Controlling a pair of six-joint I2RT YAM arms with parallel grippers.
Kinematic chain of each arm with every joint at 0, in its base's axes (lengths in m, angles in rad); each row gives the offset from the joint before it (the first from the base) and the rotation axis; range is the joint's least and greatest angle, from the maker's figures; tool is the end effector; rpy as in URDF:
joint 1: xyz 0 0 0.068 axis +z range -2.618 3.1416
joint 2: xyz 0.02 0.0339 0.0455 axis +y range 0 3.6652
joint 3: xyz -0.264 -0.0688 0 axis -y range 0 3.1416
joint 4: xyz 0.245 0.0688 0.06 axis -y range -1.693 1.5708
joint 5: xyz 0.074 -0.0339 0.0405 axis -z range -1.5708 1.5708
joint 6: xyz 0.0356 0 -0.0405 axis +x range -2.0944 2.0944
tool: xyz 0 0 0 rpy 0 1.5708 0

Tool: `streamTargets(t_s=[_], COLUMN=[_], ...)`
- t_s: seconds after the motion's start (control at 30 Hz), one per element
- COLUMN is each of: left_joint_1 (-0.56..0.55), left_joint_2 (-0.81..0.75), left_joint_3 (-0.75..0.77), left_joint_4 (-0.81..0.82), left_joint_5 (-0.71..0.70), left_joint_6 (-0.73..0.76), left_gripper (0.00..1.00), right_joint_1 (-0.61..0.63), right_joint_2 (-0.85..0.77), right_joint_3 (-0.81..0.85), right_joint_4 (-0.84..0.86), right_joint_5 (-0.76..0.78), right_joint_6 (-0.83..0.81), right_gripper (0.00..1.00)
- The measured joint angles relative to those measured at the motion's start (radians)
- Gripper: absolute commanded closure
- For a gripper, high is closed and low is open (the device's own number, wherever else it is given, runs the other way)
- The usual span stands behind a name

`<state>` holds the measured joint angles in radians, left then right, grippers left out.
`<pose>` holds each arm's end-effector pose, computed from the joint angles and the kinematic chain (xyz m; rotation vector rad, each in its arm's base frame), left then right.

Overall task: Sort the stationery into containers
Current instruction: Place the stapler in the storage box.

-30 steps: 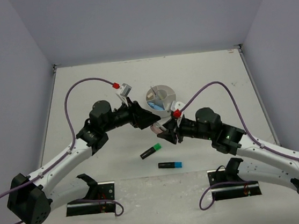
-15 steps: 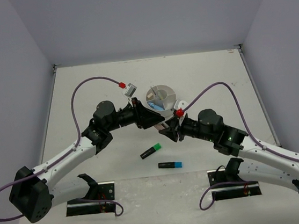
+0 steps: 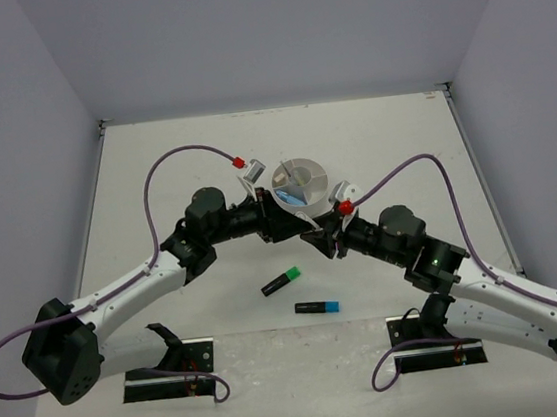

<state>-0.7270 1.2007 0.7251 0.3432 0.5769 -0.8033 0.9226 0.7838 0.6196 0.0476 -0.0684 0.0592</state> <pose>0.1909 -0.1958 0.2871 0.4225 1.9251 -1.5653 0.1148 0.1556 0.3063 -0.7805 1.5670 0.7867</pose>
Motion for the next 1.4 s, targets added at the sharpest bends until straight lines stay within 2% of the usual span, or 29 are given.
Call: streamTargets(t_s=[0.03, 0.07, 0.1, 0.13, 0.17, 0.2, 0.33, 0.43, 0.57, 0.73, 0.9, 1.1, 1.23, 1.4], left_joint_1=[-0.002, -0.005, -0.006, -0.006, -0.004, -0.003, -0.007, -0.012, -0.012, -0.012, -0.019, -0.061, -0.085, -0.093], left_joint_2=[0.000, 0.000, 0.000, 0.001, 0.001, 0.002, 0.032, 0.108, 0.252, 0.478, 0.642, 0.765, 0.806, 0.848], left_joint_3=[0.003, 0.004, 0.004, 0.004, 0.004, 0.006, 0.111, 0.299, 0.566, 0.854, 0.949, 1.002, 1.058, 1.126], left_joint_4=[0.004, 0.002, -0.001, -0.003, -0.004, -0.008, -0.127, -0.276, -0.426, -0.582, -0.678, -0.743, -0.761, -0.770], left_joint_5=[-0.004, -0.008, -0.009, -0.016, -0.016, -0.020, -0.078, -0.204, -0.404, -0.627, -0.806, -1.020, -1.074, -1.117], left_joint_6=[-0.005, -0.017, -0.024, -0.024, -0.024, -0.022, 0.039, 0.114, 0.182, 0.222, 0.183, 0.098, 0.062, 0.019], left_gripper=[1.00, 1.00, 1.00, 1.00, 1.00, 1.00, 1.00, 1.00, 1.00, 1.00, 1.00, 1.00, 1.00, 1.00], right_joint_1=[0.000, 0.000, -0.001, -0.001, -0.001, -0.001, 0.000, -0.001, -0.056, -0.157, -0.177, -0.187, -0.190, -0.190], right_joint_2=[0.002, 0.005, 0.007, 0.010, 0.011, 0.012, 0.014, 0.008, -0.051, -0.197, -0.245, -0.131, -0.049, -0.020], right_joint_3=[-0.004, -0.006, -0.006, -0.006, -0.006, -0.006, -0.005, 0.018, 0.074, 0.087, 0.074, 0.069, 0.069, 0.069], right_joint_4=[0.003, 0.007, 0.011, 0.018, 0.022, 0.023, 0.017, -0.064, -0.274, -0.427, -0.479, -0.510, -0.515, -0.521], right_joint_5=[0.005, 0.017, 0.026, 0.028, 0.032, 0.035, 0.122, 0.360, 0.676, 0.870, 0.962, 0.975, 0.967, 0.965], right_joint_6=[-0.003, -0.009, -0.010, -0.008, -0.007, -0.002, 0.048, 0.147, 0.365, 0.544, 0.646, 0.685, 0.700, 0.714], right_gripper=[1.00, 0.99, 0.93, 0.62, 0.16, 0.01, 0.01, 0.01, 0.01, 0.01, 0.01, 0.01, 0.01, 0.01])
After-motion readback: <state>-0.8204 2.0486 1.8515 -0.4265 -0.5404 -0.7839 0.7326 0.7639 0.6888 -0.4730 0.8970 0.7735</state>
